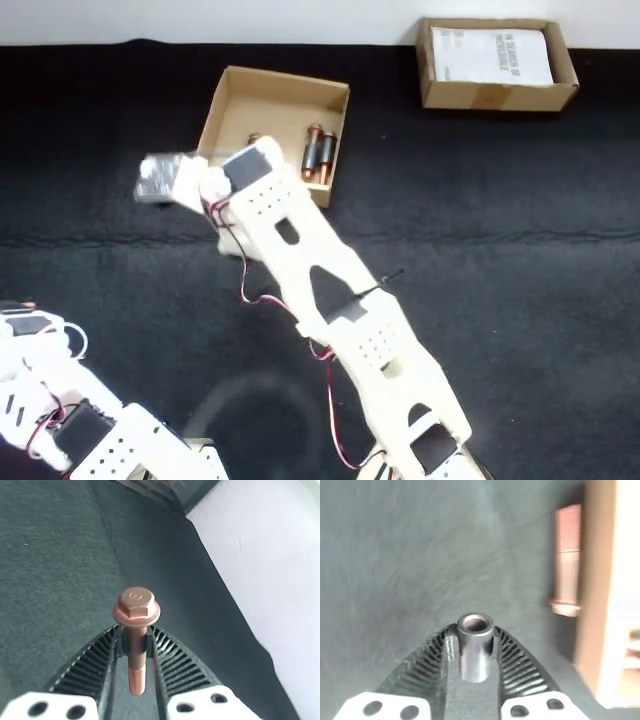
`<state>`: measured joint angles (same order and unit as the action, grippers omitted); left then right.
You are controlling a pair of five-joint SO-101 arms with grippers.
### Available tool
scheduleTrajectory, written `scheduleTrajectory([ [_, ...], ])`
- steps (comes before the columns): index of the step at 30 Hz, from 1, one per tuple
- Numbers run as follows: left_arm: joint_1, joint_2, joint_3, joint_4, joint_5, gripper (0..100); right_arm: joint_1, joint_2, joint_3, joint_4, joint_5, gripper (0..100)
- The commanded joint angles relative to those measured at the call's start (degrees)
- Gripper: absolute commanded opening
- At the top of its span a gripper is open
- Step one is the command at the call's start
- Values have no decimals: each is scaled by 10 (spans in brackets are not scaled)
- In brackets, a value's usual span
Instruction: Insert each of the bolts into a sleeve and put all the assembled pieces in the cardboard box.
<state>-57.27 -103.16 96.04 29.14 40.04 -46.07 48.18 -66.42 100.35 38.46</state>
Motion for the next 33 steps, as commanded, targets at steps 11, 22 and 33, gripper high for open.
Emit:
scheduleTrajectory([
  [11, 149, -7, 11, 86, -82, 9, 15, -211, -267, 7, -115, 7],
  [22, 304, -7, 11, 95, -362, 9, 135, -490, -48, 7, -232, 6],
  [33, 433, -7, -10, 97, -491, 8, 256, -826, 422, 6, -396, 6],
])
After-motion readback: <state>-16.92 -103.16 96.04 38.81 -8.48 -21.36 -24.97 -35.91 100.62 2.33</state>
